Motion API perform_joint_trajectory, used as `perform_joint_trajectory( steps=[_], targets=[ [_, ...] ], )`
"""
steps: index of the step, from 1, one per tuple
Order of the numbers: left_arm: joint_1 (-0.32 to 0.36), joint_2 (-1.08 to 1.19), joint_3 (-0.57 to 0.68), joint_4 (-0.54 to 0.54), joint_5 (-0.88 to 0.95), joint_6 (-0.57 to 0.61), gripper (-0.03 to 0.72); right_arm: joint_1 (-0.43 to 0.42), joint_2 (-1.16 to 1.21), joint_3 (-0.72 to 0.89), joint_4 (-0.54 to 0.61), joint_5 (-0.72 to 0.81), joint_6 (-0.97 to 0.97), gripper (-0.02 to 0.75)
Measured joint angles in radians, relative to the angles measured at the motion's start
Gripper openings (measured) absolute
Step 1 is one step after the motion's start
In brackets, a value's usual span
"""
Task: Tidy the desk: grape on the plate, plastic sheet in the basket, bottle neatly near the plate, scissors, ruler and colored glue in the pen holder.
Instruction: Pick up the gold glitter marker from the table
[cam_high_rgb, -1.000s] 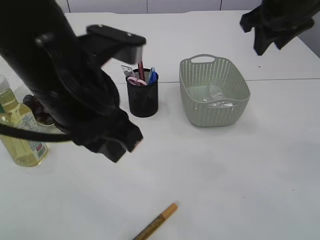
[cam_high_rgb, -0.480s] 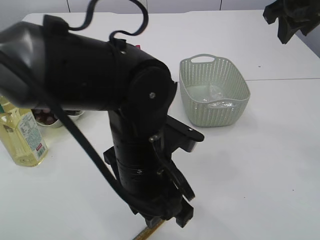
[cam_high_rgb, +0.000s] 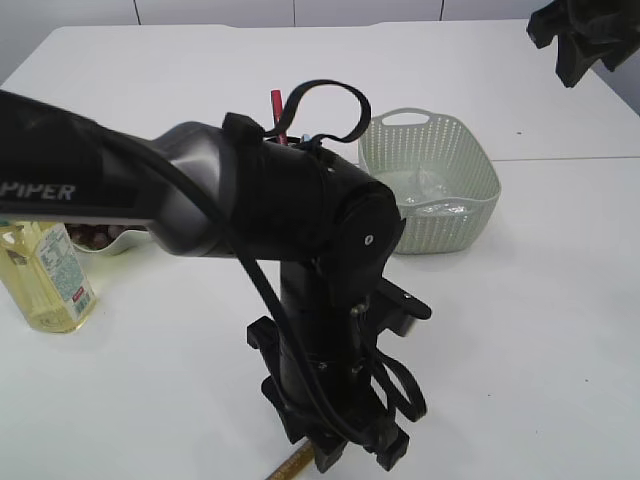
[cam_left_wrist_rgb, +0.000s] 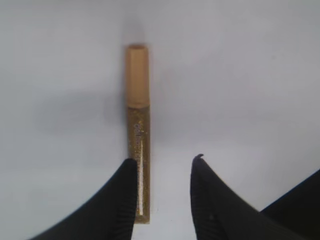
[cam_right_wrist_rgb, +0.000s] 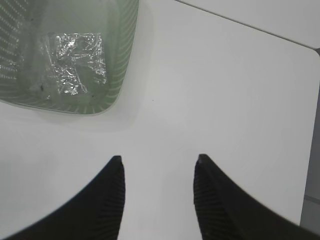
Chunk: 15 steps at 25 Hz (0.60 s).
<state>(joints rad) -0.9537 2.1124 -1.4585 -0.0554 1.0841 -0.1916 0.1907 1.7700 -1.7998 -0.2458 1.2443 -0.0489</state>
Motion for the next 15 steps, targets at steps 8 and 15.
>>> perform_joint_trajectory(
  steps=[8,15],
  targets=[
    [0.000,0.050,0.000,0.009,-0.007,0.014,0.267,0.000,0.000,0.000,0.000,0.000,-0.001,0.333],
    [0.006,0.052,0.000,0.044,-0.018,0.015,0.267,0.000,0.000,0.000,0.000,0.000,-0.001,0.333]
  ],
)
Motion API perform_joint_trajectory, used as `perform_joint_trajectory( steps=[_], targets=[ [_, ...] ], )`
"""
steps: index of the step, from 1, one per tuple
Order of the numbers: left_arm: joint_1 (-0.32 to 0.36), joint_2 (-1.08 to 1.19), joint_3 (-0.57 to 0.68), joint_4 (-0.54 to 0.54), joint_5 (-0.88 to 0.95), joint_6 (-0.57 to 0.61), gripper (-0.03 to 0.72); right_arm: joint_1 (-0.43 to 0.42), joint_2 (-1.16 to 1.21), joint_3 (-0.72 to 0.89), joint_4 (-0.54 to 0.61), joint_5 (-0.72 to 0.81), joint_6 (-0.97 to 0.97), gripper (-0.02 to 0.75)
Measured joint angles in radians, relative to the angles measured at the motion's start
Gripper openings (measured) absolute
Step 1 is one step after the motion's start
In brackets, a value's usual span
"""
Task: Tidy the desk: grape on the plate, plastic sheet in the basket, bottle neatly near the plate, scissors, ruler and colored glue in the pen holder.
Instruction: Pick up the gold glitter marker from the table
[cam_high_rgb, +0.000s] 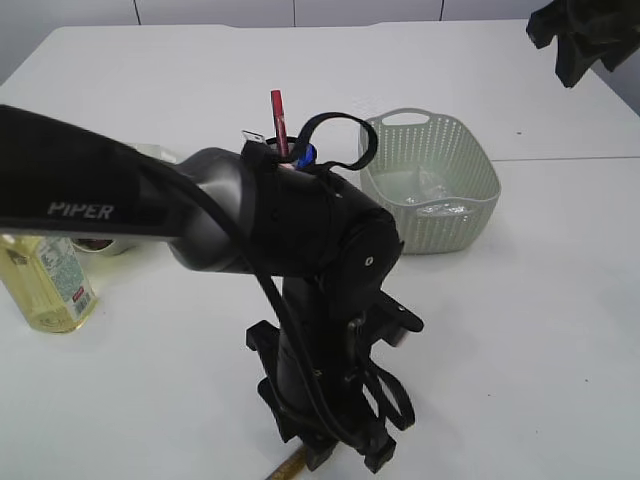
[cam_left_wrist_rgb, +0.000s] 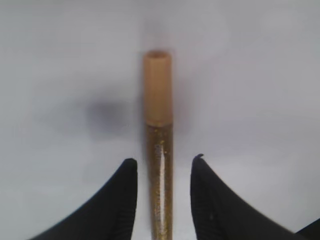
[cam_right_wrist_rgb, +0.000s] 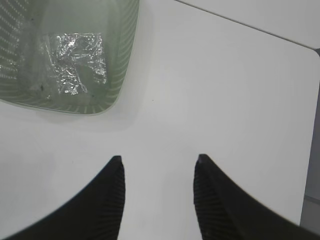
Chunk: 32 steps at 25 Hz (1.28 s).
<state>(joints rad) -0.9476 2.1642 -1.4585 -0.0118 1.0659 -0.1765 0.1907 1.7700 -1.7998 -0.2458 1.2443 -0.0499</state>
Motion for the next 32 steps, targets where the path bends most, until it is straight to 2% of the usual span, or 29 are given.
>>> perform_joint_trajectory(
  steps=[7,13,32],
  targets=[
    [0.031,0.000,0.000,-0.006,-0.007,0.004,0.267,0.000,0.000,0.000,0.000,0.004,0.000,0.333],
    [0.033,0.000,0.000,-0.072,-0.008,0.034,0.266,0.000,0.000,0.000,0.000,0.004,0.000,0.333],
    [0.033,0.033,-0.002,-0.072,-0.012,0.046,0.261,0.000,0.000,0.000,0.003,0.004,0.000,0.333]
  ],
)
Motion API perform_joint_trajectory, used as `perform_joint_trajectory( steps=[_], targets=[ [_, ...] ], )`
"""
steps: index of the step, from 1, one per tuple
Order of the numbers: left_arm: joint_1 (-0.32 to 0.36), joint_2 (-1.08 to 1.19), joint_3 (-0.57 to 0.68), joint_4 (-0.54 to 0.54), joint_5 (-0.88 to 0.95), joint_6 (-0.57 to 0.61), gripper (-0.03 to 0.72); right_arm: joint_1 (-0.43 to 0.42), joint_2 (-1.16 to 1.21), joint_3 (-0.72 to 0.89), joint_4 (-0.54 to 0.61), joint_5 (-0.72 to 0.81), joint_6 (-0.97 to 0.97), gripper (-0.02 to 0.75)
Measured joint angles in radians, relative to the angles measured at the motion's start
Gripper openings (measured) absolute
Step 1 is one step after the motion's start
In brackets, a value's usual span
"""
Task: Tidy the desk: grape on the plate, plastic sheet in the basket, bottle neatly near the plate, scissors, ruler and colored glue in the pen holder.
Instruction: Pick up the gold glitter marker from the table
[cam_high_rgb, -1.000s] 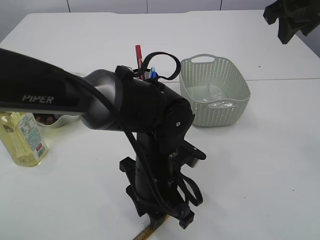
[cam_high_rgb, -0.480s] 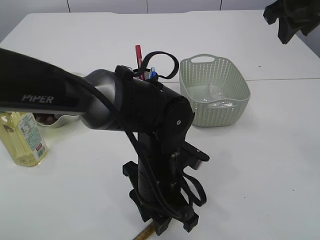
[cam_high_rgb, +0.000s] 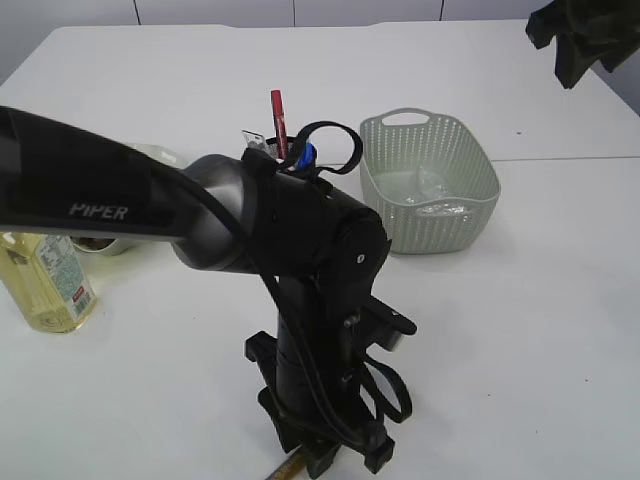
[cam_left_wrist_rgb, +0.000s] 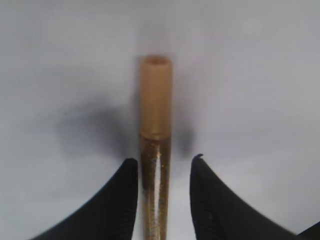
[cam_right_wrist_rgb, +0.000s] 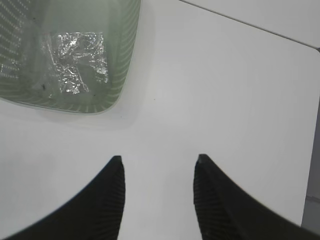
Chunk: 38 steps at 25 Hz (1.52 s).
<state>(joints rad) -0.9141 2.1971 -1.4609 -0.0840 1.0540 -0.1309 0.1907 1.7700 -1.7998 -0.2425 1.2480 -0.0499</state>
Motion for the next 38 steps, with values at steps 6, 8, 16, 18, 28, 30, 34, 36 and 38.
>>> perform_joint_trajectory(
  steps=[6,8,16,18,28,30,34,36,38],
  targets=[
    [0.000,0.008,0.000,0.000,0.000,0.000,0.260,0.000,0.000,0.000,0.000,0.000,-0.002,0.333],
    [0.000,0.010,0.000,0.001,-0.001,0.000,0.259,0.000,0.000,0.000,0.000,0.000,-0.002,0.333],
    [0.000,0.018,-0.002,0.004,-0.002,0.000,0.238,0.000,0.000,0.000,0.000,0.000,-0.002,0.333],
    [0.000,0.020,-0.003,0.008,-0.002,0.000,0.214,0.000,0.000,0.000,0.000,0.000,-0.002,0.333],
    [0.000,0.018,0.005,0.020,-0.022,0.000,0.041,0.000,0.000,0.000,0.000,0.000,-0.002,0.333],
    [0.000,0.006,0.028,0.020,-0.048,-0.005,0.041,0.000,0.000,0.000,0.001,0.000,-0.002,0.333],
    [0.000,-0.055,0.123,0.022,-0.165,-0.034,0.041,0.000,0.000,0.000,0.018,0.000,-0.002,0.333],
    [0.000,-0.098,0.199,0.022,-0.237,-0.049,0.040,0.000,0.000,0.000,0.029,0.000,-0.002,0.333],
    [0.000,-0.148,0.271,0.022,-0.305,-0.071,0.038,0.000,0.000,0.000,0.034,0.000,-0.002,0.333]
  ],
)
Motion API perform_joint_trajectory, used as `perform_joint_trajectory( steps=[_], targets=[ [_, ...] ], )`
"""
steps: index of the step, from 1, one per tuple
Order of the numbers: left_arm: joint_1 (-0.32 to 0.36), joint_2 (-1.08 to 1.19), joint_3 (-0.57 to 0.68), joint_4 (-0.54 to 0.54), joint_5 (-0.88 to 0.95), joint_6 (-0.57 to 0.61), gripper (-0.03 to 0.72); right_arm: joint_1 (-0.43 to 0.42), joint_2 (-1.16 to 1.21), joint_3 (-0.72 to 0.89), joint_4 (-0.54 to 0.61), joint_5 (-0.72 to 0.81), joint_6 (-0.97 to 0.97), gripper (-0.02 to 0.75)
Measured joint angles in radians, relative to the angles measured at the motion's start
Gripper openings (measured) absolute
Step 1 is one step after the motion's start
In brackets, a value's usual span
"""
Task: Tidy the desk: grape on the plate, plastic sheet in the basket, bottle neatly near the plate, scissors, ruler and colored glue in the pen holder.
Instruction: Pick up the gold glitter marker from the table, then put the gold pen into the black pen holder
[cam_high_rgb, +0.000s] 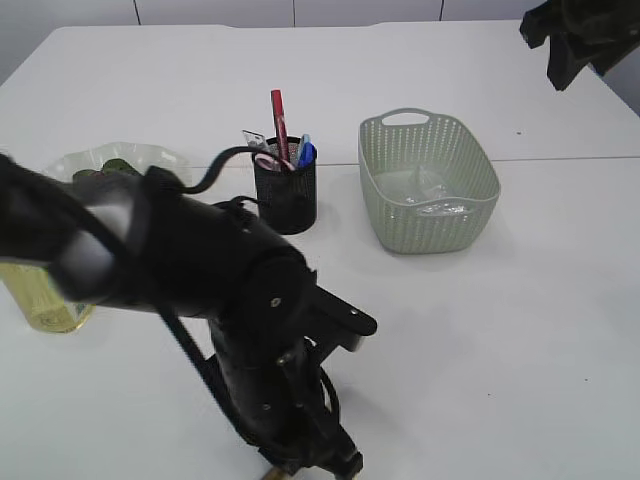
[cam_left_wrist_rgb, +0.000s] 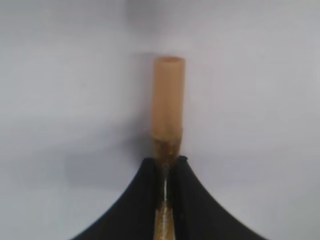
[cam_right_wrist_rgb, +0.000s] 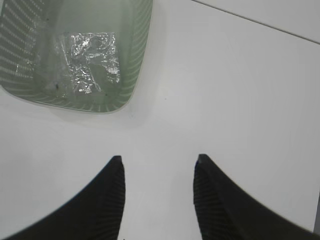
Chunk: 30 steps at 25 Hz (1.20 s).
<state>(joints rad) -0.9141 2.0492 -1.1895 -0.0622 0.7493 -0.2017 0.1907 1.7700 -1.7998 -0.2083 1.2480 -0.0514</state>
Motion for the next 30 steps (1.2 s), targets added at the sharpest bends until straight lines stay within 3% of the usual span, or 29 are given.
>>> perform_joint_trajectory(
  steps=[7,14,18,26,30],
  targets=[
    [0.000,-0.250,0.240,0.002,-0.334,-0.137,0.038,0.000,0.000,0.000,0.008,0.000,0.000,0.333],
    [0.022,-0.439,0.447,0.004,-0.712,-0.159,0.038,0.000,0.000,0.000,0.012,0.000,0.000,0.332],
    [0.096,-0.454,0.491,0.004,-0.922,-0.159,0.038,0.000,0.000,0.000,0.022,0.000,0.000,0.332],
    [0.319,-0.442,0.487,-0.013,-1.444,-0.159,0.040,0.000,0.000,0.000,0.030,0.000,0.000,0.332],
    [0.379,-0.385,0.411,-0.034,-1.521,-0.159,0.042,0.000,0.000,0.000,0.030,0.000,0.000,0.332]
  ],
)
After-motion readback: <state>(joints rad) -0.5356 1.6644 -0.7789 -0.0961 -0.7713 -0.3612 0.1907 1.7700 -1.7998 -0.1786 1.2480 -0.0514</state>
